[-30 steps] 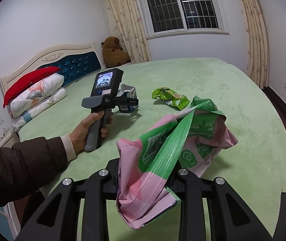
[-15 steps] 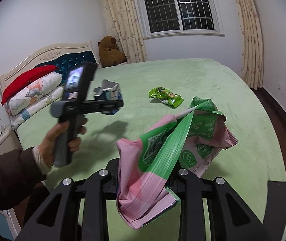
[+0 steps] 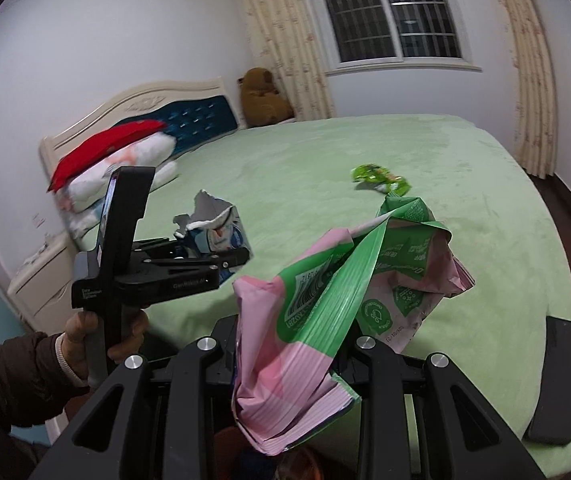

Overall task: Collect trash
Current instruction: 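Carry the torn carton and pink-green snack bag over the orange bucket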

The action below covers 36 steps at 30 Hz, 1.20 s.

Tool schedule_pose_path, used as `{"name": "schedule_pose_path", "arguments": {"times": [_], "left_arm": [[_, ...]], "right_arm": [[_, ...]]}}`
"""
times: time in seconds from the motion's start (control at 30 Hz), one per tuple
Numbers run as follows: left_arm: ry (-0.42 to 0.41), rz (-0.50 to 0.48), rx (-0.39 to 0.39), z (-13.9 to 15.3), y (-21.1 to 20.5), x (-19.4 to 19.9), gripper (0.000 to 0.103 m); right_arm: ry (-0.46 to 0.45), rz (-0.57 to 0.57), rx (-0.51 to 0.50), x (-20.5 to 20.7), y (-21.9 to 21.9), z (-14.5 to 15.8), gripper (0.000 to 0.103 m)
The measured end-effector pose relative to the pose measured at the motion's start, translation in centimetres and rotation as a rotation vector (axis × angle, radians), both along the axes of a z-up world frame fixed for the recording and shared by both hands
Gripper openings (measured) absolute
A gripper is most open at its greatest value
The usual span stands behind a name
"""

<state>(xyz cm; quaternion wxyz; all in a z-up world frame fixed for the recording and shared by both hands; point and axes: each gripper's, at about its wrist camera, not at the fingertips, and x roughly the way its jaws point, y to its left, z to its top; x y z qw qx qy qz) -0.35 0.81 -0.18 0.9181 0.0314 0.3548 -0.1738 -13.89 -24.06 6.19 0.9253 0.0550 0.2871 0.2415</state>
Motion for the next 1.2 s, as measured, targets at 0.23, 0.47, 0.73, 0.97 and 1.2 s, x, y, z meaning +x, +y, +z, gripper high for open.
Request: {"name": "schedule_pose_path", "arguments": {"times": [0.23, 0.47, 0.73, 0.97, 1.2], "left_arm": [[0.049, -0.027, 0.001, -1.5, 0.9, -6.0, 0.048], [0.143, -0.049, 0.061, -5.0, 2.5, -10.0, 0.048], [0.26, -0.091, 0.121, -9.6, 2.3, -12.6, 0.048], [0.372, -0.124, 0.134, -13.1, 1.6, -11.9, 0.048], [0.485, -0.164, 0.19, -16.6, 0.4, -9.4, 0.048]], "right_arm": [[0.037, 0.136, -0.035, -4.9, 2.3, -1.0, 0.03], [0.095, 0.264, -0.071, -9.0, 4.1, -2.7, 0.03], [0.232, 0.386, -0.072, -11.2, 6.2, -5.6, 0.03], [0.402, 0.385, -0.031, -9.4, 7.2, -10.1, 0.03], [0.553, 0.334, 0.014, -5.5, 7.6, -15.1, 0.03]]}}
